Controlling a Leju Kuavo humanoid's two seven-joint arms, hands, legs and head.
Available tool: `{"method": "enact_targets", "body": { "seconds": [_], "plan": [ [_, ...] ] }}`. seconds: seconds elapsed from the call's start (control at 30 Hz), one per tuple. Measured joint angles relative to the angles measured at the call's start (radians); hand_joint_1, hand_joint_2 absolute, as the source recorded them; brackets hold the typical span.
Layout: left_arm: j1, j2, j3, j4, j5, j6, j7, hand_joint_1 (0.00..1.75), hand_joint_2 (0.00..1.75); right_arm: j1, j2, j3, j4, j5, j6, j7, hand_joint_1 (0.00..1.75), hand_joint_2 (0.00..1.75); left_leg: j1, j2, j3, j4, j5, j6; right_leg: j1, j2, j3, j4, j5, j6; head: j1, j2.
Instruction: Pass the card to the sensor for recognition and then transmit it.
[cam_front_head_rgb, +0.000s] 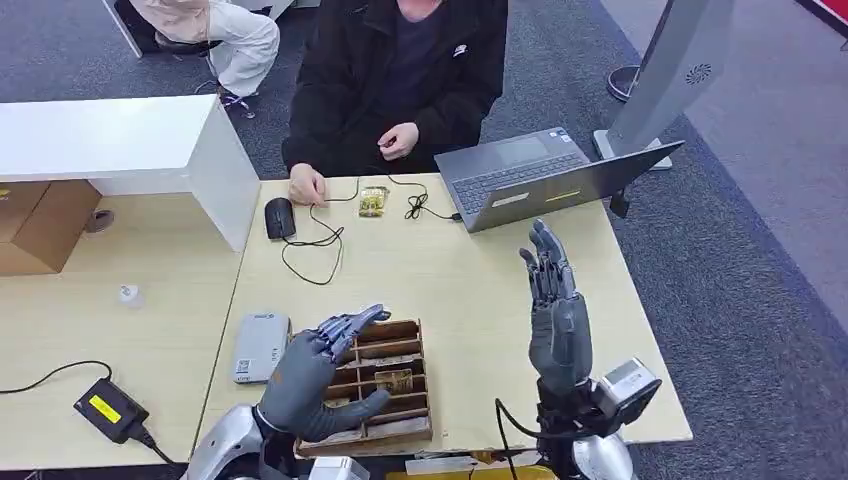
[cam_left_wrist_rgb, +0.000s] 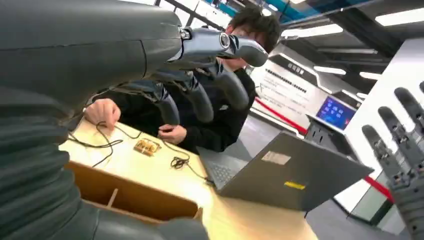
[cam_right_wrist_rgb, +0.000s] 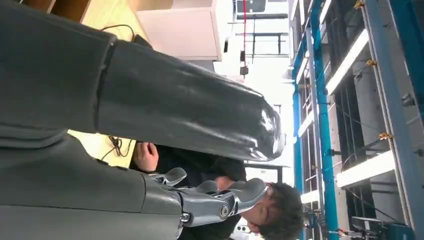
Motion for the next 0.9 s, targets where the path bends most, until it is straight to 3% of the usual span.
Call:
{"method": "enact_targets", "body": {
  "seconds": [0.27, 0.63, 0.9],
  "plan": [
    [0.039, 0.041, 0.0, -0.01, -0.011, -0.024, 0.003, 0.0, 1.75, 0.005, 0.0, -0.013, -0.005, 0.008, 0.0, -0.006, 0.0, 0.0, 0.0, 0.0, 0.0, 0.0, 0.0, 0.0, 0.0, 0.0, 0.0, 0.0, 0.0, 0.0, 0.0, 0.0],
    [0.061, 0.06, 0.0, -0.024, -0.022, -0.027, 0.002, 0.0, 1.75, 0.006, 0.0, -0.02, -0.005, 0.01, 0.0, -0.006, 0.0, 0.0, 0.0, 0.0, 0.0, 0.0, 0.0, 0.0, 0.0, 0.0, 0.0, 0.0, 0.0, 0.0, 0.0, 0.0],
    [0.087, 0.064, 0.006, -0.039, -0.072, -0.017, 0.048, 0.0, 1.75, 0.021, 0.0, -0.032, -0.015, 0.017, 0.001, -0.006, 0.0, 0.0, 0.0, 0.0, 0.0, 0.0, 0.0, 0.0, 0.0, 0.0, 0.0, 0.0, 0.0, 0.0, 0.0, 0.0]
  ]
}}
